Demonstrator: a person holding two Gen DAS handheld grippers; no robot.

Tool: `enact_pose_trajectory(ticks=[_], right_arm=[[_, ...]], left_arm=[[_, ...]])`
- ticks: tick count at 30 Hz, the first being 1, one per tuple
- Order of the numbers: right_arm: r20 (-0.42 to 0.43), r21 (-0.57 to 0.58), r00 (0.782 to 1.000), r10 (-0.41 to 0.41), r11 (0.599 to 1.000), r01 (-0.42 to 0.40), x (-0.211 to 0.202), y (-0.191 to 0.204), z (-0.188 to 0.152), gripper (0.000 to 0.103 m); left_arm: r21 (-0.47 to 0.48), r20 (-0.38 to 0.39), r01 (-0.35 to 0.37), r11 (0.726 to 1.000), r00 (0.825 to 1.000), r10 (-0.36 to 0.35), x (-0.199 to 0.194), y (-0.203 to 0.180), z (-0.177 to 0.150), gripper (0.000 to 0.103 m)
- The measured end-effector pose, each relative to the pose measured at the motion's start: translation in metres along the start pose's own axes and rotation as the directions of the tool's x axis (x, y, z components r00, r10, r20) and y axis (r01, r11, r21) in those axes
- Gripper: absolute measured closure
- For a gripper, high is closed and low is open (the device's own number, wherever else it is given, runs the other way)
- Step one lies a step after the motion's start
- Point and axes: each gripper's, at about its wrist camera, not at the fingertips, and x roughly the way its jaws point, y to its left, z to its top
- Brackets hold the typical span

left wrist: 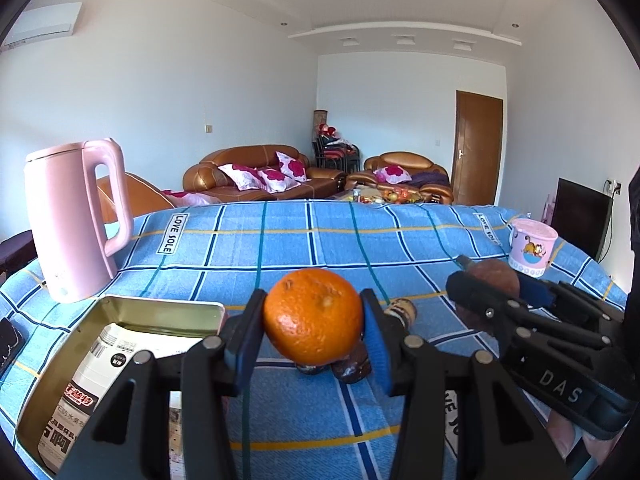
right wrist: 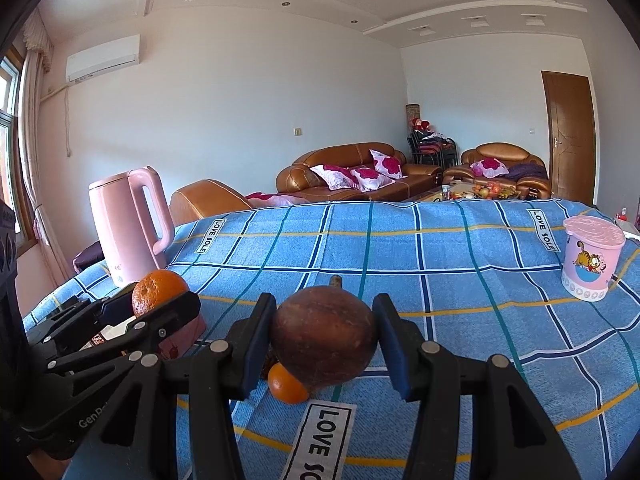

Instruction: Organize fruits

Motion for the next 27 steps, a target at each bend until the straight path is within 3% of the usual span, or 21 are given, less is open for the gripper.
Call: enact_pose_trajectory(ticks=[27], right_arm=[[0.094, -0.03, 0.996, -0.002, 1.0, 0.005, -0.019, 0.005, -0.003, 0.051]], left_arm=[[0.0, 0.082, -0.015, 1.0, 0.997, 0.015, -0.017, 0.001, 0.0, 0.055]])
